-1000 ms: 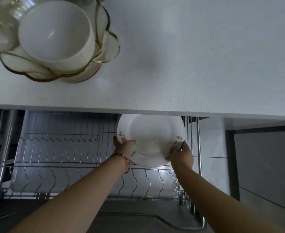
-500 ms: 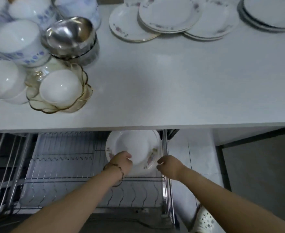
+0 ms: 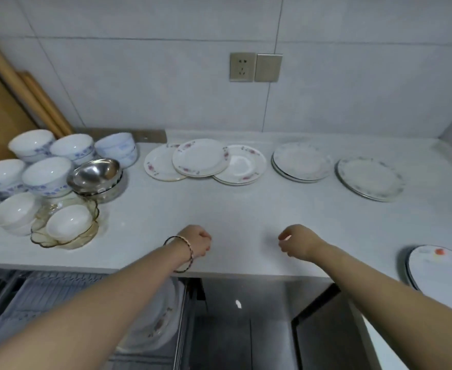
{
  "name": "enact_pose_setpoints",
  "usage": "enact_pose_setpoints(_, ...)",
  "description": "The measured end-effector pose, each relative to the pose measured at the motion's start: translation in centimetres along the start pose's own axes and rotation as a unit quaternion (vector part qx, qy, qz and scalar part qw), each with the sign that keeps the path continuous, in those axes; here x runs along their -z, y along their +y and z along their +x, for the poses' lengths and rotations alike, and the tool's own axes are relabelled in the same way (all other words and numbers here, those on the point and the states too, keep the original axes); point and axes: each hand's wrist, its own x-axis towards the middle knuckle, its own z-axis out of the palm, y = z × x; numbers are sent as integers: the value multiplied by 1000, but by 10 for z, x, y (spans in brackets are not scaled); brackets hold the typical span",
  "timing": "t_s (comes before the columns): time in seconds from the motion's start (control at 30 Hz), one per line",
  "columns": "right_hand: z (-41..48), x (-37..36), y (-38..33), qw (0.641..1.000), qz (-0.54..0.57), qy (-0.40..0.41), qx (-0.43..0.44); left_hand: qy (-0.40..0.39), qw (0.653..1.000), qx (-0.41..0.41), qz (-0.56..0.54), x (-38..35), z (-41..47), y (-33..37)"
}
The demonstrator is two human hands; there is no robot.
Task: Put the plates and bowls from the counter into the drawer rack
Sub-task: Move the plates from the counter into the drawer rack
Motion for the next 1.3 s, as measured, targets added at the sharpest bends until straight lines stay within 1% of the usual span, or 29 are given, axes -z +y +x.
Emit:
enact_pose_setpoints(0.07,7,26,-2,1000,25,4,-3,10,1000,-4,-14,4,6,24)
enact_pose_setpoints(0.17,23,54,-12,1000,31,-4,-3,28,999,-2,-46,15,23,50)
enact_pose_setpoints(0.33,83,75,-44,1000,17,-20,1,72,994,19,-84,53,86,67)
enact_pose_setpoints(0.43,133,77,-70,1000,8,-27,10,107,991,33,-67,81,139,66)
enact_pose_setpoints(0.6,229,74,-119,999,18,-39,-6,120,987,89,-54,126,226,70)
enact_pose_setpoints(0.7,278,69,-148,998,54,-18,-20,122,982,135,-40,147,274,69)
enact_pose_setpoints(0.83,329,56,-172,994,91,27,-44,95,984,149,-2,161,331,60)
enact_pose_setpoints(0.93,362,43,-181,991,107,27,-75,102,981,168,-8,165,366,49)
enact_pose_setpoints(1.03,389,35,-183,985,140,13,-96,120,974,185,-51,166,385,46)
enact_pose_setpoints(1.13,400,33,-180,977,187,24,-101,149,970,180,-68,163,391,41)
enact_pose_setpoints(1.3,379,32,-168,966,229,54,-108,159,970,168,-76,159,367,40)
